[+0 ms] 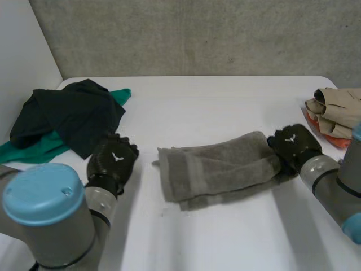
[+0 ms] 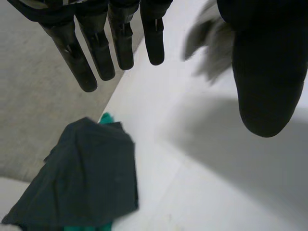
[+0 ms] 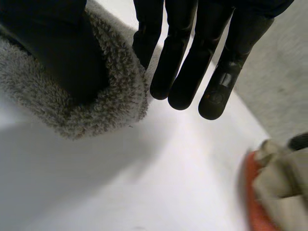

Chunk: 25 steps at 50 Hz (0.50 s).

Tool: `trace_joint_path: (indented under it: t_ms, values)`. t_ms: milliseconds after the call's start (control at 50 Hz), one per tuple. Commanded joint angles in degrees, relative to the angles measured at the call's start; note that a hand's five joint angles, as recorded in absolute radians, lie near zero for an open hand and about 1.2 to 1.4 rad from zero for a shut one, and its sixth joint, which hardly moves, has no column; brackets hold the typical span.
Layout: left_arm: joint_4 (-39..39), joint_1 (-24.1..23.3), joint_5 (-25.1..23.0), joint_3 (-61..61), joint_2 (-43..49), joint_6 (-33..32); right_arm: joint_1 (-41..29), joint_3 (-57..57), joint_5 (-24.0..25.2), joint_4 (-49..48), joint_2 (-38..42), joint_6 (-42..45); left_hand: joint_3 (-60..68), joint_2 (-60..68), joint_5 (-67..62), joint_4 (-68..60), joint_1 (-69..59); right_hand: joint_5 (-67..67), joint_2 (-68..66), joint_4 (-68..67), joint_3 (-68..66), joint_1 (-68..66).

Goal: Fold the laundry.

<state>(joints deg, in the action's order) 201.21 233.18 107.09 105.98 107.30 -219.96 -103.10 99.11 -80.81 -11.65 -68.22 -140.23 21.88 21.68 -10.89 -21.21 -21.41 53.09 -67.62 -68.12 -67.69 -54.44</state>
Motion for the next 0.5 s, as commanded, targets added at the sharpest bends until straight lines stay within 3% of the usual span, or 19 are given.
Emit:
trace_joint_path:
  t_ms: [20, 100, 140, 200, 260, 300, 320, 340, 400, 420, 500]
  values:
    - [-0.38, 2.46, -0.13, 0.80, -4.55, 6.47, -16.41, -8.22, -3.21, -0.92, 0.27, 5.41, 0.11, 0.30, -1.10, -0.78, -0.58, 16.91, -12.38, -11.88, -12.31, -25.56]
    - [-1.09, 3.42, -0.22, 1.42, -6.75, 8.41, -26.00, -10.86, -1.64, -5.13, 4.05, 7.16, -0.06, 0.14, -0.93, -0.61, -0.42, 16.91, -12.38, -11.88, -12.31, -25.56]
    - [-1.26, 3.51, -0.22, 1.51, -7.28, 8.76, -30.38, -10.52, 1.42, -8.28, 6.94, 10.22, -0.06, 0.14, -0.93, -0.61, -0.42, 16.91, -12.38, -11.88, -12.31, -25.56]
    - [-1.35, 3.69, -0.30, 1.42, -7.46, 8.85, -34.70, -10.25, 5.47, -9.79, 10.72, 15.32, -0.05, 0.14, -0.93, -0.61, -0.42, 16.91, -12.38, -11.88, -12.31, -25.56]
    - [-1.35, 3.78, -0.39, 0.90, -7.46, 8.94, -35.51, -10.34, 6.02, -9.97, 12.40, 16.66, -0.06, 0.14, -0.93, -0.61, -0.42, 16.91, -12.38, -11.88, -12.31, -25.56]
    - [-1.09, 3.95, -0.39, 0.28, -7.37, 8.85, -35.51, -10.43, 5.49, -10.15, 12.15, 14.91, -0.06, 0.14, -0.93, -0.61, -0.42, -24.87, 29.40, 29.90, 29.48, 16.23]
    - [-1.09, 3.95, -0.39, -0.07, -7.28, 8.85, -35.51, -10.43, 5.05, -10.32, 11.71, 13.34, -0.06, 0.14, -0.93, -0.61, -0.42, -44.23, 48.76, 49.26, 48.83, 35.59]
    - [-1.00, 3.95, -0.39, -0.51, -7.20, 8.85, -35.51, -10.51, 4.79, -10.41, 11.18, 11.75, -0.22, -0.03, -0.76, -0.44, -0.25, -51.75, 56.28, 56.78, 56.35, 43.11]
    - [-0.65, 3.95, -0.39, -3.32, -6.76, 8.85, -33.15, -10.60, 3.47, -9.98, 8.11, 1.66, -1.23, -1.04, 0.24, 0.57, 0.76, -53.09, 57.62, 58.12, 57.69, 44.44]
    - [-0.65, 3.95, -0.30, -4.28, -6.67, 8.94, -30.00, -10.08, 3.21, -9.62, 4.53, -5.85, -1.57, -1.37, 0.58, 0.90, 1.10, -53.09, 57.62, 58.12, 57.69, 44.44]
    - [-0.21, 2.81, -0.39, -10.77, -4.13, 10.60, -23.93, -9.02, 3.73, -5.86, -2.95, -22.48, -1.91, -1.71, 0.92, 1.24, 1.43, -53.09, 57.62, 58.12, 57.69, 44.44]
